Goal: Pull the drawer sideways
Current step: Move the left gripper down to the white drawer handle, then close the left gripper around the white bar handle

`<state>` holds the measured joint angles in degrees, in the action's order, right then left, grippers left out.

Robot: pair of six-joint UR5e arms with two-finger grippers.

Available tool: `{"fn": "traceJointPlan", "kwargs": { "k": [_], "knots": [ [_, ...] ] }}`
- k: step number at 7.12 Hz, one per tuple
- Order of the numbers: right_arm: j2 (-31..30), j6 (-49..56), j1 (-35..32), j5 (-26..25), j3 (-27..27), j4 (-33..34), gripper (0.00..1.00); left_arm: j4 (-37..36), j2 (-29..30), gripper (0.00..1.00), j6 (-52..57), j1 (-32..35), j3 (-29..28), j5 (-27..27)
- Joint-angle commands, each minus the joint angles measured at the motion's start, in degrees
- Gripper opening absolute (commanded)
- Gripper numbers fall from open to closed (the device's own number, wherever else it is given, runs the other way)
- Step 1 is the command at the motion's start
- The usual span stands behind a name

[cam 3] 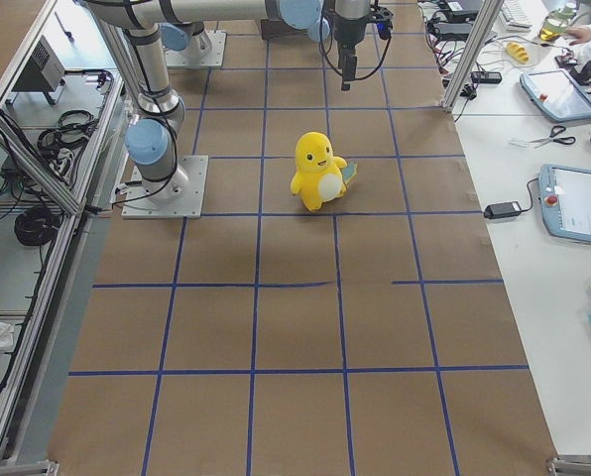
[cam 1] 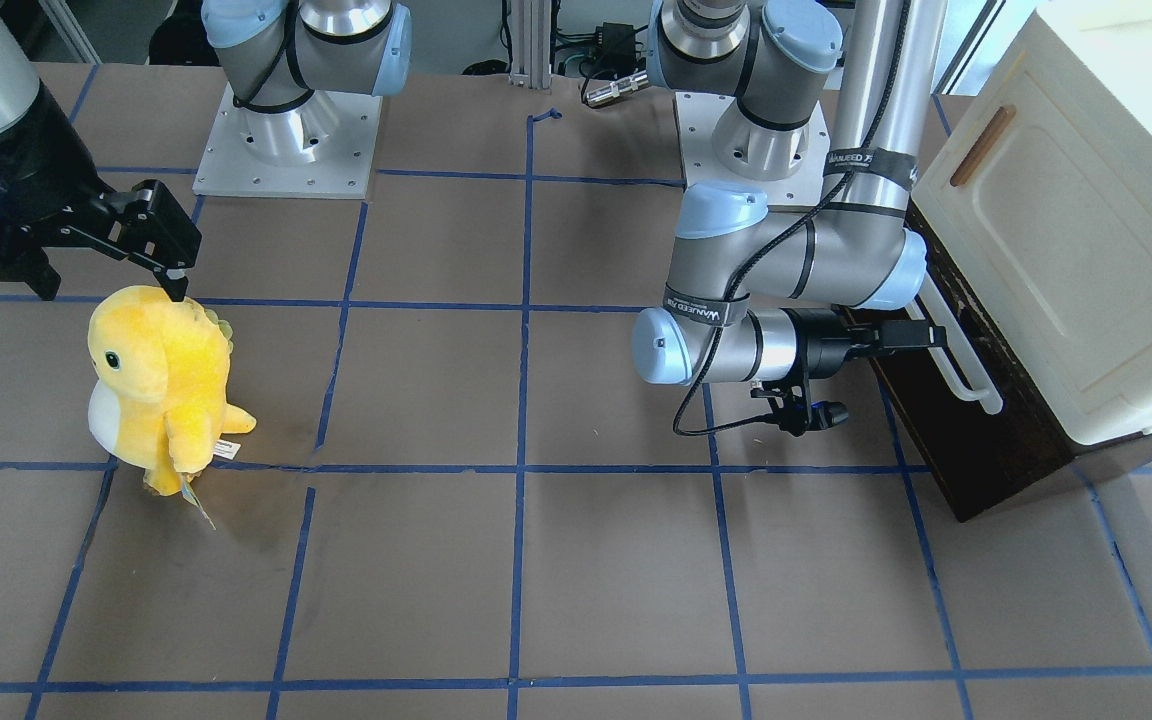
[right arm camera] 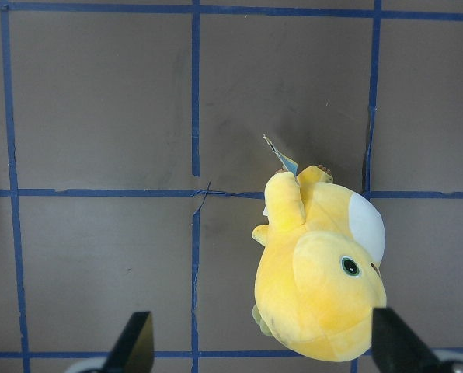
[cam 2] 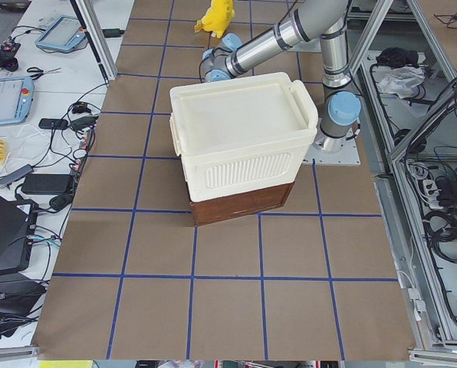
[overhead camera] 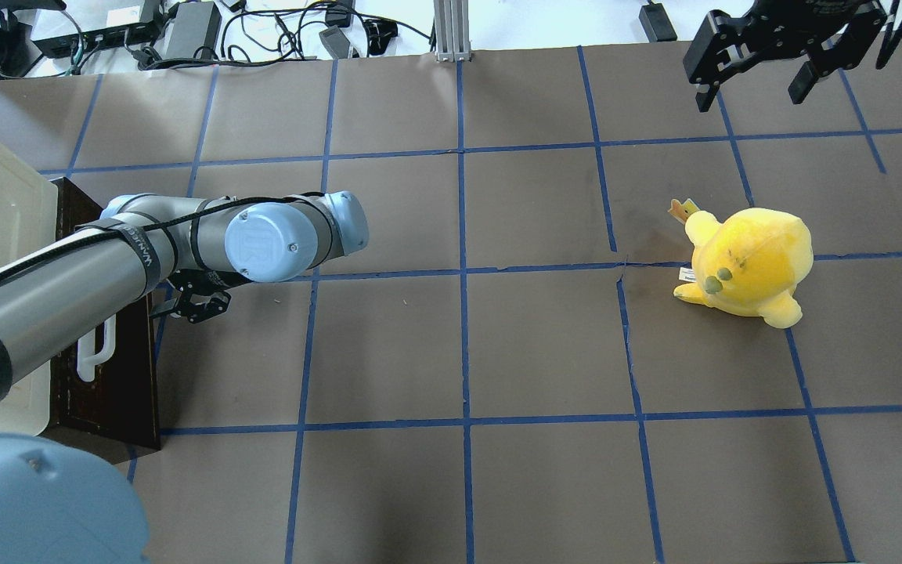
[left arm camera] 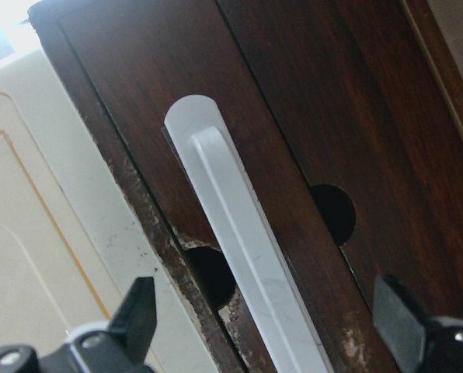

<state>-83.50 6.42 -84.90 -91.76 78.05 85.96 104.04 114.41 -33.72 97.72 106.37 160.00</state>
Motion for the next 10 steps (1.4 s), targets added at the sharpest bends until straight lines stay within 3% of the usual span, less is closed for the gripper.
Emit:
{"fn": "traceJointPlan", "kwargs": {
  "k": [1,4,5,6,9,10],
  "knots": [
    [0.0,0.0,0.0,0.0,0.0,0.0,1.0,0.11,-0.49,1.0,-6.52,-0.77,0.33,-0.13],
    [0.0,0.0,0.0,0.0,0.0,0.0,1.0,0.2,-0.33,1.0,-6.71,-1.92,0.59,-0.04],
    [0.0,0.0,0.0,0.0,0.0,0.0,1.0,0.2,-0.5,0.77,-6.19,-2.18,0.42,0.05],
    [0.0,0.0,0.0,0.0,0.0,0.0,1.0,0.2,-0.15,0.67,-6.36,-2.27,0.59,0.05],
    [0.0,0.0,0.0,0.0,0.0,0.0,1.0,0.28,0.29,0.42,-5.84,-3.41,0.42,-0.04],
    [0.0,0.0,0.0,0.0,0.0,0.0,1.0,0.28,0.47,0.38,-5.75,-3.41,0.42,-0.04]
  ]
}}
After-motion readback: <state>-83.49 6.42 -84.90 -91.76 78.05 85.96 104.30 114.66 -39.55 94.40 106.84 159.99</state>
